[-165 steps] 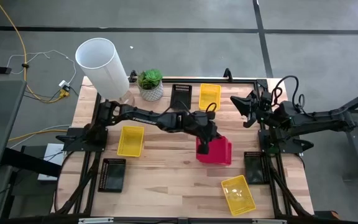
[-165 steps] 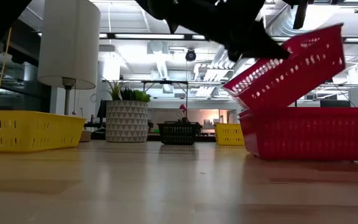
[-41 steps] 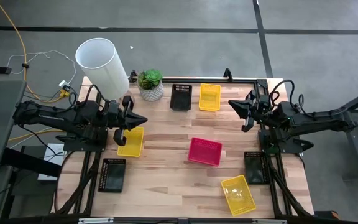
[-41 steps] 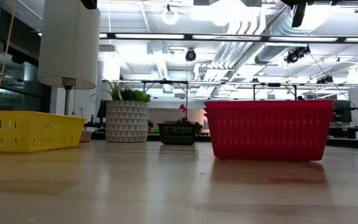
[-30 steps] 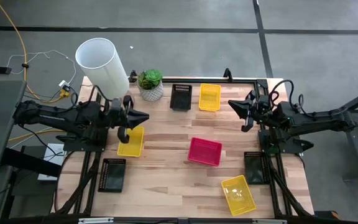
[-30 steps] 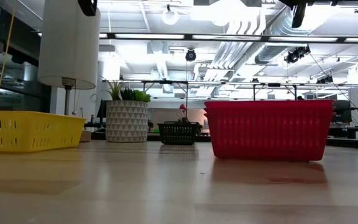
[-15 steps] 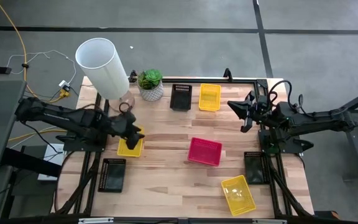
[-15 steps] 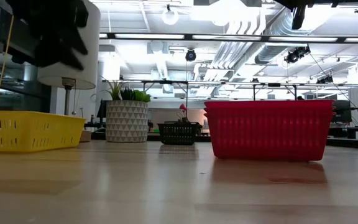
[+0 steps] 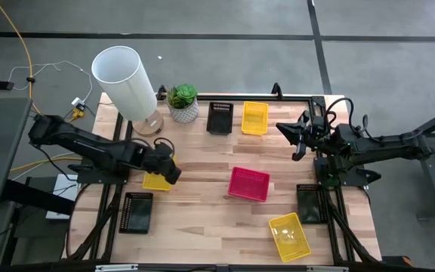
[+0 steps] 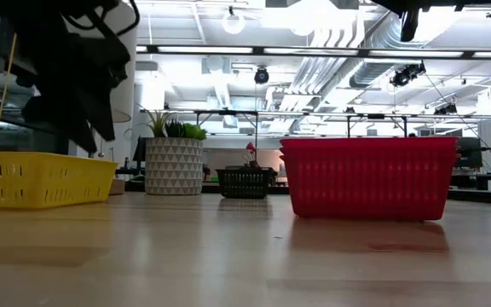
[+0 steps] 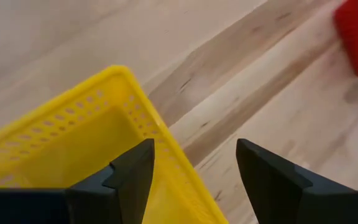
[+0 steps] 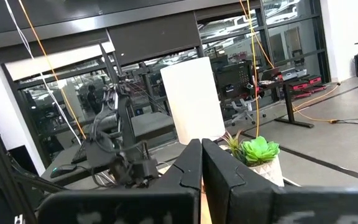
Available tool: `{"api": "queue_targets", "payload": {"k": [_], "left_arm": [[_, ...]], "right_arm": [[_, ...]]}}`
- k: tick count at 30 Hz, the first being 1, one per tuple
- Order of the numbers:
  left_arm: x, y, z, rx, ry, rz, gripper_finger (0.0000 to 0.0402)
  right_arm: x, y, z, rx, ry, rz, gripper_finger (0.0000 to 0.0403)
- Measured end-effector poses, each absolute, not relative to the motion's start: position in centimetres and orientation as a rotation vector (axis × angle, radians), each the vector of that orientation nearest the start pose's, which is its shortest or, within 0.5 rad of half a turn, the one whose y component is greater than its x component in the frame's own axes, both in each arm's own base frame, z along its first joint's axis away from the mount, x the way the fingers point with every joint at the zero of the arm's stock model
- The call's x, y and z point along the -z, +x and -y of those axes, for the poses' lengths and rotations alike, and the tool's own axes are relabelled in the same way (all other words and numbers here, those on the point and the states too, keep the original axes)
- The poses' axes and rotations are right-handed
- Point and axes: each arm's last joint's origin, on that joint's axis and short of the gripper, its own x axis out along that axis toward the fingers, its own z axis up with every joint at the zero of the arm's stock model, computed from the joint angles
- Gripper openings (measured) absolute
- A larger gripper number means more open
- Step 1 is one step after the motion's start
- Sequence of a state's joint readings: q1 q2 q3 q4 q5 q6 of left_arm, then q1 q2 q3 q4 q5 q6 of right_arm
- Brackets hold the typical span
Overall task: Stack baskets by color
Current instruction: Stack the left yellow bin on top of the top yellow bin on the table
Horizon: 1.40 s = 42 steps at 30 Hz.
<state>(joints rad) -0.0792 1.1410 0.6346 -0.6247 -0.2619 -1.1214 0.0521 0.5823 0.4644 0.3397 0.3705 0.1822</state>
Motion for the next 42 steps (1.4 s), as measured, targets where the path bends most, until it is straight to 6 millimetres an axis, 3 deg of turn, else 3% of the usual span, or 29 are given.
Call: {"api": "queue_targets", "payload": {"k": [15, 21, 28, 32, 38, 42], "left_arm": [[-16.8, 20.4, 1.1, -0.813, -0.872, -1.005, 0.0213], [-15.0, 20.8, 1.5, -0.796, -0.906, -1.15, 0.0213], [-14.4, 21.1, 2.6, -0.786, -0.91, -1.166, 0.0205], [-14.4, 21.0, 3.1, -0.762, -0.888, -1.179, 0.0157], [-15.1, 21.5, 3.7, -0.666, -0.801, -1.192, 0.0021], [-16.9, 22.5, 3.8, -0.552, -0.726, -1.16, 0.0013]], "right_arm": [[-29.9, 14.3, 0.3, 0.299, 0.223, 0.229, 0.0], [-29.9, 14.3, 0.3, 0.299, 0.223, 0.229, 0.0], [-29.8, 14.3, 0.3, 0.3, 0.222, 0.226, 0.0], [-29.8, 14.3, 0.3, 0.301, 0.221, 0.219, 0.0], [-29.7, 14.3, 0.4, 0.338, 0.288, 0.232, 0.0], [-29.7, 14.3, 0.5, 0.346, 0.38, 0.25, 0.0]]}}
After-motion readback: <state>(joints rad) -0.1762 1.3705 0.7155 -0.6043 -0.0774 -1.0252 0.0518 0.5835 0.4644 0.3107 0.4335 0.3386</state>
